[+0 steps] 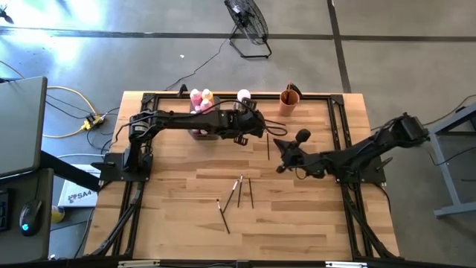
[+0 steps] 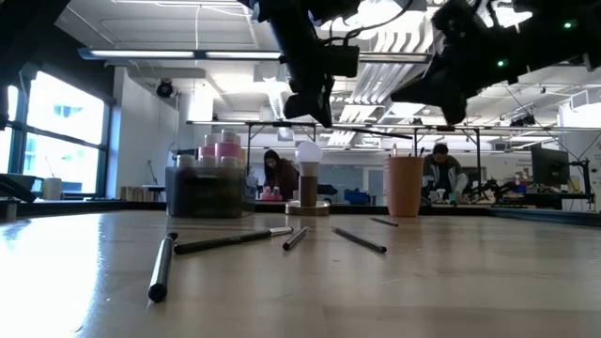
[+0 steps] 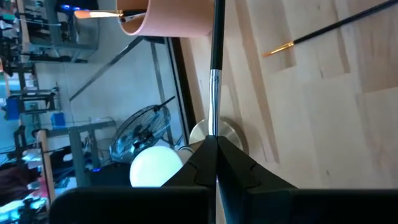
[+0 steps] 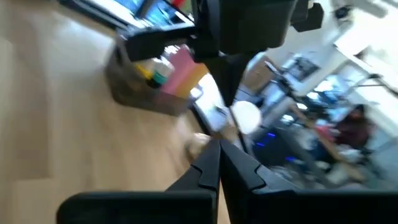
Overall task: Pick & Place Paint Supplies
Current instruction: Put the silver paintbrush into the orange cup
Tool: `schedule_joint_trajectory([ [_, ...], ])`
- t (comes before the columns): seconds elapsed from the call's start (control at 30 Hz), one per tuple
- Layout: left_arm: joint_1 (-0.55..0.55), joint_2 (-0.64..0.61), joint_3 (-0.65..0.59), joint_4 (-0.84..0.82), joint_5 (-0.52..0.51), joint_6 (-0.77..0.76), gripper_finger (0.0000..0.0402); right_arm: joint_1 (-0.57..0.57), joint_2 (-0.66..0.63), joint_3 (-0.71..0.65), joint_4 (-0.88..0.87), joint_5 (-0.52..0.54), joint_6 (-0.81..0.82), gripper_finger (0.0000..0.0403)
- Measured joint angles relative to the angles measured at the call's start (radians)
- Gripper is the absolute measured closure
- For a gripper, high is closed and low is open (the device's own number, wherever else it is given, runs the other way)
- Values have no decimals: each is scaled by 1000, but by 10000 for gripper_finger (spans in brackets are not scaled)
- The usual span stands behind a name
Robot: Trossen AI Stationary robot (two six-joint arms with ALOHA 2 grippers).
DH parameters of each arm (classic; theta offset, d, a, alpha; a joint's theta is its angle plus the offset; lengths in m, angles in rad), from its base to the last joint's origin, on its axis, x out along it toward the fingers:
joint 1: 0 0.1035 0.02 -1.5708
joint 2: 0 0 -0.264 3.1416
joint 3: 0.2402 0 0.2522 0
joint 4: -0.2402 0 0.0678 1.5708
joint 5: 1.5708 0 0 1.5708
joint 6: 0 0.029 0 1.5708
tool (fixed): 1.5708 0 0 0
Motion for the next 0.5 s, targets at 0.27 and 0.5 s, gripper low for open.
schedule_joint_trajectory([
  [0.27,0,-1,0,2,-6,0,401,-64,99,49,1,36,-89,384],
  [0.5,-1,-1,0,-5,41,15,401,-104,99,49,-1,35,-67,307],
])
